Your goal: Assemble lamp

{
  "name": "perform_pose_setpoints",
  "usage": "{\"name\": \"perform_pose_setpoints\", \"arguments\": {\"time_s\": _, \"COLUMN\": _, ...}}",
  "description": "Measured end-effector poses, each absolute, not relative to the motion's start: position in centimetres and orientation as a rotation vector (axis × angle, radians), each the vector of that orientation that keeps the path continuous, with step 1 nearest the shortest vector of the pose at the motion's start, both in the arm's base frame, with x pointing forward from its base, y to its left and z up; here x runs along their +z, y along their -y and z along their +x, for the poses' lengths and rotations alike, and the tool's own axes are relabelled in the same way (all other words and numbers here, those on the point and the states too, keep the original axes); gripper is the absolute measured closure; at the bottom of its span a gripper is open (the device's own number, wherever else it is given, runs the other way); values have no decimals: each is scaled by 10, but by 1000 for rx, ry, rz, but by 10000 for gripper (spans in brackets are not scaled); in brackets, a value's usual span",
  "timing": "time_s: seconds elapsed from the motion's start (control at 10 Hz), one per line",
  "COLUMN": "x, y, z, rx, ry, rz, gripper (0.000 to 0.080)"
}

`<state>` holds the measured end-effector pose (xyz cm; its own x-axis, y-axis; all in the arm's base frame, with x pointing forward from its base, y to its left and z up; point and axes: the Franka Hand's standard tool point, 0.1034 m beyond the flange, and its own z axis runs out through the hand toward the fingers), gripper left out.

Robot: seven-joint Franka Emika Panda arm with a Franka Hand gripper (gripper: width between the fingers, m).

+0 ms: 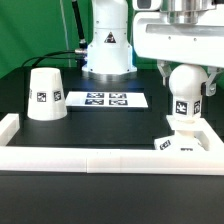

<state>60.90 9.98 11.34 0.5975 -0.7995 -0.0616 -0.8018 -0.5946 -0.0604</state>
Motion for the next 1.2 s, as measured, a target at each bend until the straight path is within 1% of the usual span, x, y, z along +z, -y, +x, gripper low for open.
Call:
{"name": "perform_pose_setpoints", "arguments": {"time_s": 0.3, "x": 113, "y": -102, "z": 608, "rx": 62, "ry": -1592, "rz": -2607, "gripper": 219}}
{"name": "perform_pose_setpoints", "arguments": {"time_s": 0.6, "x": 113, "y": -103, "z": 608, "rx": 57, "ry": -1512, "rz": -2652, "gripper": 219}}
{"name": "perform_pose_setpoints", "arguments": {"time_s": 0.7, "x": 113, "y": -103, "z": 609, "rx": 51, "ry": -1415, "rz": -2706, "gripper": 125}}
{"name": "perform_pose_setpoints", "arguments": {"time_s": 0.8, "x": 113, "y": -104, "z": 608, "rx": 44, "ry": -1284, "rz": -2770, "gripper": 107}}
{"name": "perform_pose_setpoints", "arguments": {"time_s": 1.2, "x": 112, "y": -102, "z": 609, "rx": 13, "ry": -657, "rz": -2978, "gripper": 101}}
